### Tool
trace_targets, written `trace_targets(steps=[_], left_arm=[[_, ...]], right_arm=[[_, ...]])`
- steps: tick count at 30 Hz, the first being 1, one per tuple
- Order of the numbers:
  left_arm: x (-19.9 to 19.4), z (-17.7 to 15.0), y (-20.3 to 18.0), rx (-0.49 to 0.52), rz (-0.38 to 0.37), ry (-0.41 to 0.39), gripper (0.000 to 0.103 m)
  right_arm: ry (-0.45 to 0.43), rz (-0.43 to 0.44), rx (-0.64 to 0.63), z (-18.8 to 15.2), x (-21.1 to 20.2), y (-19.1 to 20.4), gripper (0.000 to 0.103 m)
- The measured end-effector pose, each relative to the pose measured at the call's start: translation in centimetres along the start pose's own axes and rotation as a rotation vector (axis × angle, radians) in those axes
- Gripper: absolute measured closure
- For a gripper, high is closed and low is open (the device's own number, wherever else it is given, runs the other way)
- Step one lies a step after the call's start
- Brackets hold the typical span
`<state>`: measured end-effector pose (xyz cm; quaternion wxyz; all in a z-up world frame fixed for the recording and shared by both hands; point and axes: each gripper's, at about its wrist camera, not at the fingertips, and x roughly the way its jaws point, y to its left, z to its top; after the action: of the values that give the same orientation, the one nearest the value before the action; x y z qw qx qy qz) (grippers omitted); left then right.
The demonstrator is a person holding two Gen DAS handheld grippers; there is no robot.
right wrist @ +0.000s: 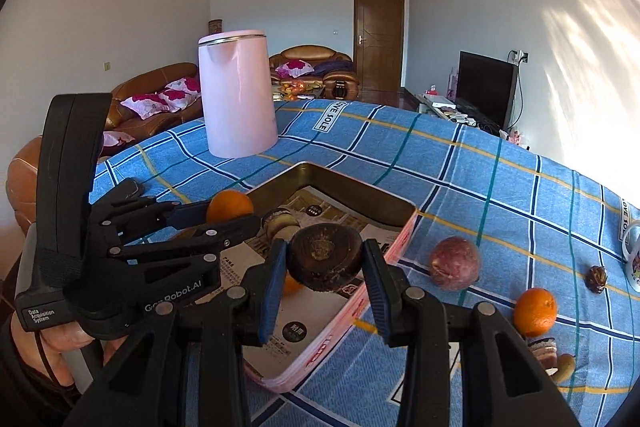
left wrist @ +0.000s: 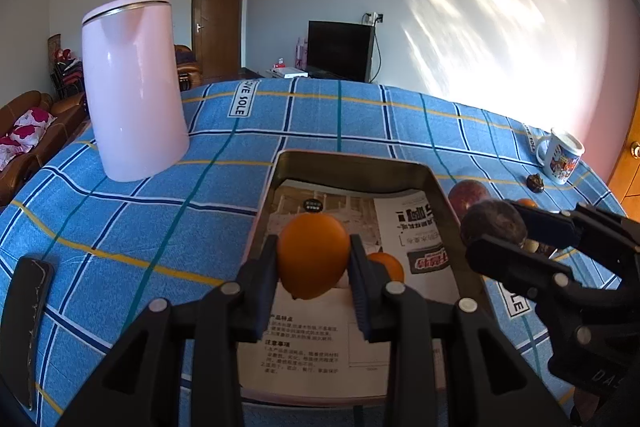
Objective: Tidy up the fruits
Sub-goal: 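Carry the bun and orange into the tin box and open both tools, then grasp the small yellow-green fruit with the right tool while the left tool approaches the cake slice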
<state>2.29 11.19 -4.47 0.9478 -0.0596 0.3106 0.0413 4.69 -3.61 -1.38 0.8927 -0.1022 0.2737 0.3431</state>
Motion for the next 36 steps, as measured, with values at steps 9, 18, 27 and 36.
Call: trace_targets(steps=[9,18,27,36], left_arm=[[0.4,-0.3,1.1,-0.02,0.013,0.026,0.068],[-0.5,0.0,0.5,-0.015,0.013,0.011,0.049],[-1.4,1.1,-3.2,0.029,-0.017,-0.03,0.03],[-0.6,1.9,-9.9,0.124,-0.099,-0.031,0.027]], right_arm=[[0.067,0.035,-0.012,-1.0,2.4,1.4,0.063],[0.091,0.089,-0.019,-1.7,2.8,1.9,0.046],[0.029,-0.043,0.055,-2.8,-2.5,-4.3,0.046],[0.049,-0.364,0.222,-6.3,-7.3,-15.7,0.046]])
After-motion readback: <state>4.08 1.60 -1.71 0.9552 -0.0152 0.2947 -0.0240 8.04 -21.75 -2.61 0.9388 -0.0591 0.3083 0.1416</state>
